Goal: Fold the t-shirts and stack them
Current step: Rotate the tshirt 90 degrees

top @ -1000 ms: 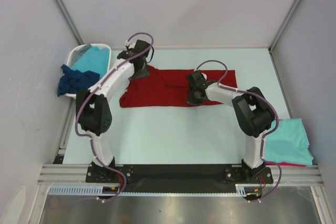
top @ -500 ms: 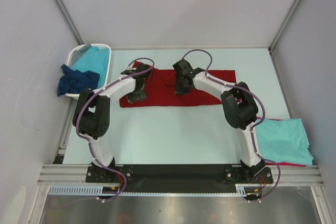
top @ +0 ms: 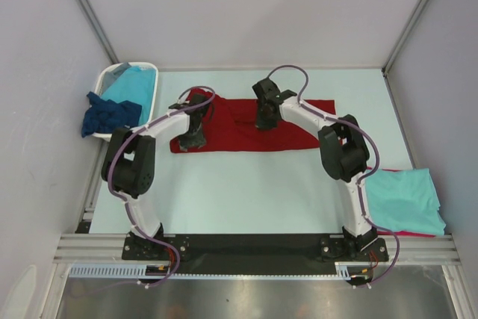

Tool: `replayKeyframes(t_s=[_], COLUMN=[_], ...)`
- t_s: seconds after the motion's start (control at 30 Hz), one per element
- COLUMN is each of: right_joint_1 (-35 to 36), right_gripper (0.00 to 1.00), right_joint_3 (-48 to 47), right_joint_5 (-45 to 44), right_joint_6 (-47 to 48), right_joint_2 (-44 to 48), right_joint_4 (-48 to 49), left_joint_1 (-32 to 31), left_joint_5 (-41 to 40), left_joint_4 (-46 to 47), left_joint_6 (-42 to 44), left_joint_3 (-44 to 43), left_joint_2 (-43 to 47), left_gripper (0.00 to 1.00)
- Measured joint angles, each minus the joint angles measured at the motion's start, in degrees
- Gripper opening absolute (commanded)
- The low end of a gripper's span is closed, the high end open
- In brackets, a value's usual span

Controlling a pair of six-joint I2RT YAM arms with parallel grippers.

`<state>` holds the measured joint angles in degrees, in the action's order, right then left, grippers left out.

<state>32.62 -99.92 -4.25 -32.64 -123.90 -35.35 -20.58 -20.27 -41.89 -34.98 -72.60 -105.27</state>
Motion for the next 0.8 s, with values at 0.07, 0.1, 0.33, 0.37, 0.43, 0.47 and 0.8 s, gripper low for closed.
replayKeyframes(t_s=[0.07, 0.1, 0.33, 0.37, 0.43, 0.47, 0.8], right_joint_1=[-0.92, -1.49, -7.87, -8.52, -10.54, -11.41, -14.99], right_gripper=[0.28, 0.30, 0.43, 0.43, 0.44, 0.43, 0.40], right_joint_3=[0.35, 0.61, -2.75, -3.89, -7.23, -8.94, -12.52], right_joint_5=[-1.20, -1.73, -3.56, -3.82, -4.46, -4.57, -4.74], right_joint_6=[0.35, 0.55, 1.77, 1.92, 2.58, 2.75, 3.37], right_joint_2=[0.26, 0.48, 0.68, 0.66, 0.31, -0.09, -5.01], right_joint_4=[-0.13, -0.20, -2.89, -3.30, -4.07, -4.17, -5.68], left_joint_1=[-0.24, -0.61, -4.68, -4.90, -4.94, -4.87, -2.78], left_joint_5=[0.83, 1.09, 4.22, 4.63, 5.25, 5.51, 7.61], left_joint_4=[0.50, 0.68, 2.40, 2.27, 1.99, 1.64, -1.44], left_joint_6=[0.04, 0.07, 2.19, 2.58, 3.23, 3.63, 5.51], left_joint_3=[1.18, 1.55, -0.39, -1.31, -3.91, -6.14, -26.95], left_joint_2=[0.26, 0.50, 2.21, 2.10, 1.22, 0.04, -16.28], left_gripper=[0.52, 0.53, 0.61, 0.62, 0.62, 0.62, 0.60])
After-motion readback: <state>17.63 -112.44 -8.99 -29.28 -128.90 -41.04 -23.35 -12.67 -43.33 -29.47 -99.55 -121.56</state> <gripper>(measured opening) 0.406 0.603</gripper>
